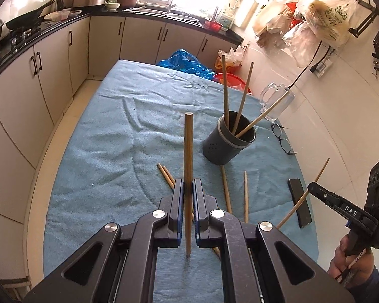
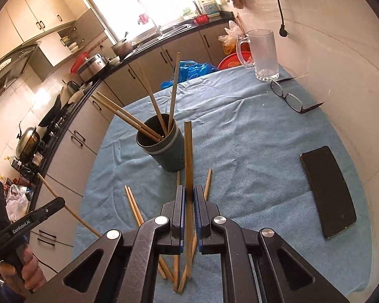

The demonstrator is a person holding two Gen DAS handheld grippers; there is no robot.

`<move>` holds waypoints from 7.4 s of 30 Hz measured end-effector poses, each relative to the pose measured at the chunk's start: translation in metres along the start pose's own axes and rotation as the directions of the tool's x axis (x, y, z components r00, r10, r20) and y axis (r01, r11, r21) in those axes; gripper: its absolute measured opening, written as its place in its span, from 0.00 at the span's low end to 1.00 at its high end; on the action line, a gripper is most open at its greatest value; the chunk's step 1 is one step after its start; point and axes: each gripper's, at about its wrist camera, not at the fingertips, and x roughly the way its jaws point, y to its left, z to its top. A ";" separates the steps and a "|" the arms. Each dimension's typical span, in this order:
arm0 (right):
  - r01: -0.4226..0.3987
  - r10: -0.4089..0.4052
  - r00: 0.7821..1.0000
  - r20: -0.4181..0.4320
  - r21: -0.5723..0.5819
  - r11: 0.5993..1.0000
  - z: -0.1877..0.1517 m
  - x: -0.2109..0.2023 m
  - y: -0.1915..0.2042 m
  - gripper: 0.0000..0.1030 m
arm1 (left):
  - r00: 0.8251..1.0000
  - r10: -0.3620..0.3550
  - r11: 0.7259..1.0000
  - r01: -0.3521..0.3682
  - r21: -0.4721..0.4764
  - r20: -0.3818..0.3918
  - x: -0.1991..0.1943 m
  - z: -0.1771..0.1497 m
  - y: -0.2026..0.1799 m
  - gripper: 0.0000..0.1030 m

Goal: Organize utensils
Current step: 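Lift both held chopsticks upright and carry them above the black cup, then lower both chopsticks into the black cup and open both tools, then move both open tools back down to the chopsticks on the cloth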

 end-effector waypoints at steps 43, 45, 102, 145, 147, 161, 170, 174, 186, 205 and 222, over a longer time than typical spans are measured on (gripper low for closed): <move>-0.034 0.033 0.997 0.064 0.015 0.999 0.029 -0.027 -0.001 0.07 | 0.997 -0.008 1.000 0.006 0.025 0.078 -0.019 0.029 -0.020 0.06; -0.034 0.033 0.997 0.072 0.018 0.999 0.032 -0.029 -0.002 0.07 | 0.997 -0.009 1.000 0.007 0.027 0.080 -0.019 0.031 -0.022 0.06; -0.143 0.147 0.973 0.179 -0.034 0.989 0.166 -0.023 0.015 0.07 | 0.971 -0.011 0.996 -0.011 0.089 0.237 -0.001 0.153 -0.098 0.06; -0.027 0.030 0.998 0.059 -0.061 0.998 0.156 0.054 0.022 0.21 | 0.988 0.041 0.998 -0.047 0.037 0.147 0.063 0.141 -0.073 0.06; -0.019 0.023 0.998 0.067 -0.055 0.998 0.156 0.048 0.021 0.25 | 0.987 0.038 0.999 -0.044 0.031 0.159 0.056 0.140 -0.071 0.15; 0.165 -0.165 0.986 0.038 -0.012 0.986 0.102 0.019 -0.013 0.63 | 0.978 0.069 0.998 -0.070 0.001 0.199 0.007 0.100 -0.047 0.48; 0.363 -0.368 0.924 -0.105 -0.064 0.929 0.020 0.043 -0.025 0.64 | 0.990 0.133 0.991 -0.132 -0.012 0.045 0.028 0.026 -0.019 0.51; 0.386 -0.395 0.910 -0.127 -0.093 0.918 0.001 0.050 -0.025 0.64 | 0.989 0.147 0.989 -0.147 -0.008 -0.009 0.036 0.001 -0.009 0.51; 0.413 -0.448 0.881 -0.155 -0.211 0.886 -0.025 0.068 0.007 0.67 | 0.984 0.158 0.987 -0.160 -0.022 -0.082 0.041 -0.025 0.016 0.51; 0.306 -0.334 0.906 -0.260 -0.144 0.941 -0.034 0.084 -0.003 0.67 | 0.978 0.156 0.983 -0.168 -0.072 -0.141 0.054 -0.039 0.030 0.51; 0.063 -0.110 0.928 -0.356 -0.140 0.988 -0.021 0.132 0.028 0.30 | 0.965 0.203 0.959 -0.231 -0.167 -0.168 0.042 -0.059 0.060 0.51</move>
